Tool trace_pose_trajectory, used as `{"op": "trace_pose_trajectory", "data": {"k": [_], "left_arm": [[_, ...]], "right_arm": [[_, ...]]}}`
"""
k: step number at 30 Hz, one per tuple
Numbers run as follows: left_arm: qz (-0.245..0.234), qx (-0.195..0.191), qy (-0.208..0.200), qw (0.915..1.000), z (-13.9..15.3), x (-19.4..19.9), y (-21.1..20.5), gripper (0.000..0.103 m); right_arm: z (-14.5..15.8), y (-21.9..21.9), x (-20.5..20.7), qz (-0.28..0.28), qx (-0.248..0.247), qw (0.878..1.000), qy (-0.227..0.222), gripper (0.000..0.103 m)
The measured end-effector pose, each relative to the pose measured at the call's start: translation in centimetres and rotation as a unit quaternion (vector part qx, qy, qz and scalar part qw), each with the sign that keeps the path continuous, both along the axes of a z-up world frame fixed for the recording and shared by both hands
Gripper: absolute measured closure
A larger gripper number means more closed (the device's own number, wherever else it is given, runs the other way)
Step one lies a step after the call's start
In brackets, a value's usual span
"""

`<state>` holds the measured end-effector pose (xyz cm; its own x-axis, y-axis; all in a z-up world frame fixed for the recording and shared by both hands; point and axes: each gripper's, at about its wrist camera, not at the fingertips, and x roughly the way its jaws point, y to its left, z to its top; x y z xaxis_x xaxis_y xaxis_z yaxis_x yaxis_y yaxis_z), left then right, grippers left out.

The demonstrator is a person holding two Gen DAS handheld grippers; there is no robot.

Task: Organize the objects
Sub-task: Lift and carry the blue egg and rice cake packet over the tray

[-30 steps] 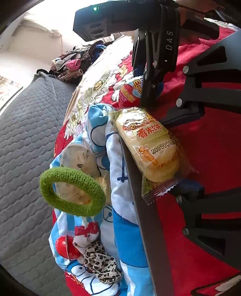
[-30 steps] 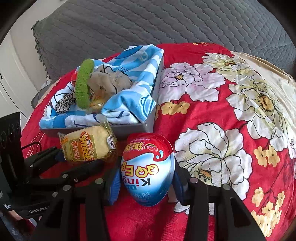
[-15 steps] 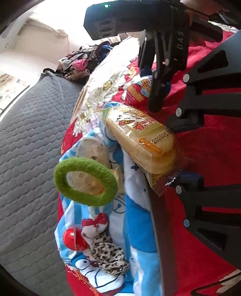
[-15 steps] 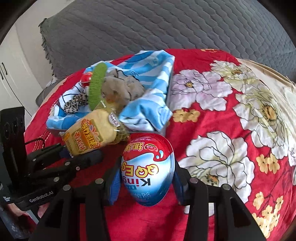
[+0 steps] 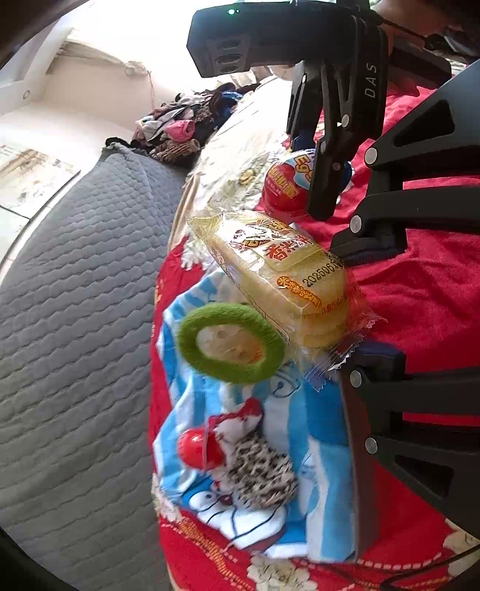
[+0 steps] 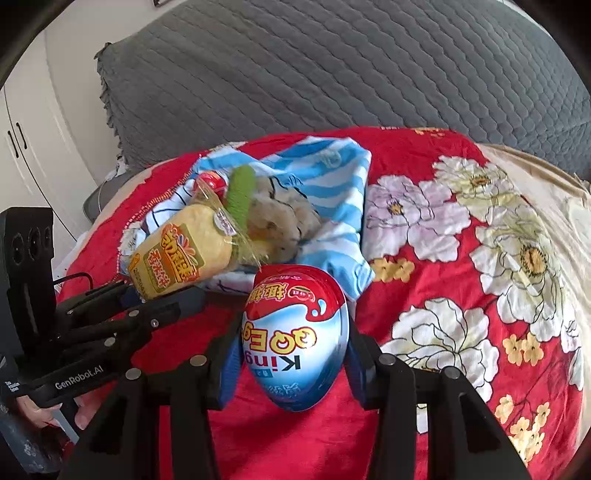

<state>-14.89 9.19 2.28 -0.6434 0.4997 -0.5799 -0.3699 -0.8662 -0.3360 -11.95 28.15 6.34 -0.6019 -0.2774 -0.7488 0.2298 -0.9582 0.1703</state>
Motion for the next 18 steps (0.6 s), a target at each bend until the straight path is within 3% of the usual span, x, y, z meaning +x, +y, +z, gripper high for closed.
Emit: {"op": "trace_pose_trajectory", "data": {"k": [18], "left_arm": [[0.061, -0.021, 0.028, 0.9975, 4.5, 1.2, -5.8, 0.069]], "right_arm": [[5.5, -5.2, 0.1, 0.022, -0.005, 0.999, 0.043, 0.055]]}}
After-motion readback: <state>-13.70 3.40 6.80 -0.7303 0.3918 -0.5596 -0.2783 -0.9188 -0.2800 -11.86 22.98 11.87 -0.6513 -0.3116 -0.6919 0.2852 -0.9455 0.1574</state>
